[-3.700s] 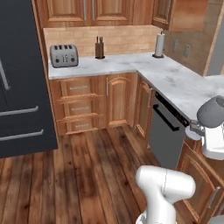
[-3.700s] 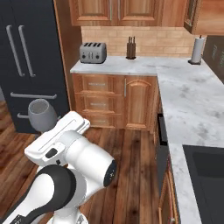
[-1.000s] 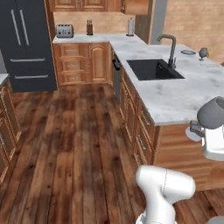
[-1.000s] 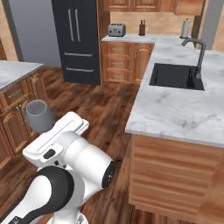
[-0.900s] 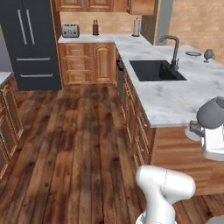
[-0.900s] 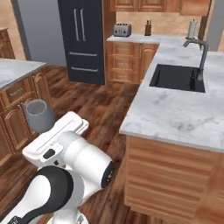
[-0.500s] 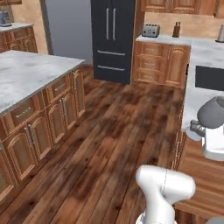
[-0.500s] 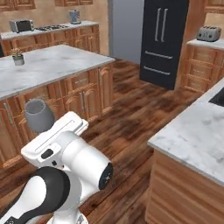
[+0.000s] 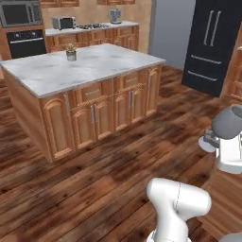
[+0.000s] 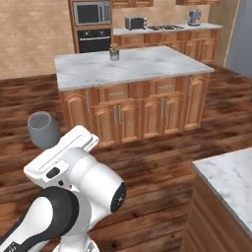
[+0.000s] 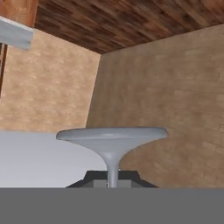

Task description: Retrieve the wine glasses from the counter and place one next to each plate.

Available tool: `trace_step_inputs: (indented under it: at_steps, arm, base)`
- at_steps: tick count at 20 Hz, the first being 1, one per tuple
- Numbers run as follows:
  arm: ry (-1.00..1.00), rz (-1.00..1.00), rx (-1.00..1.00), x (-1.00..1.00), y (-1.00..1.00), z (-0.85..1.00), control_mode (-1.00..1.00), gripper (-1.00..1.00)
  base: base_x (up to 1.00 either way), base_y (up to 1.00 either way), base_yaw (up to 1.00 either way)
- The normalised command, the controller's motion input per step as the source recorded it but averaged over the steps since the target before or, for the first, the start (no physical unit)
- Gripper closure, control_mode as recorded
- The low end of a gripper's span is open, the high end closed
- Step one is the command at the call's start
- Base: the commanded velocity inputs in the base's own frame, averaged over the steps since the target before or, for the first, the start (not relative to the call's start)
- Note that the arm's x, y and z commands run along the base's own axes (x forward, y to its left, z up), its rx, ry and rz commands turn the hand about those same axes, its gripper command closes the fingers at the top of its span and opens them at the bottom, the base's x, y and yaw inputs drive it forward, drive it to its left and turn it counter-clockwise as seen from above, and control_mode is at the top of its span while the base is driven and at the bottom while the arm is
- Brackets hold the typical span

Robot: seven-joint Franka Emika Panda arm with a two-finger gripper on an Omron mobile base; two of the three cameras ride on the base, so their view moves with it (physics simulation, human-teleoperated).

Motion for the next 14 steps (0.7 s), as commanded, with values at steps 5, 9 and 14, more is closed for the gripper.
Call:
trace_step_inputs:
  at_steps: [5, 9, 14]
  arm:
    - [0.0, 0.0, 0.0, 0.0, 0.0, 0.0, 1.0, 1.0]
    - [0.0, 0.0, 0.0, 0.0, 0.0, 0.0, 1.0, 1.0]
    - [0.0, 0.0, 0.0, 0.0, 0.0, 0.0, 1.0, 1.0]
  base:
    - [-1.0, -0.67, 0.63]
    - [-1.0, -0.38, 0.56]
    - [-1.0, -0.02, 0.5]
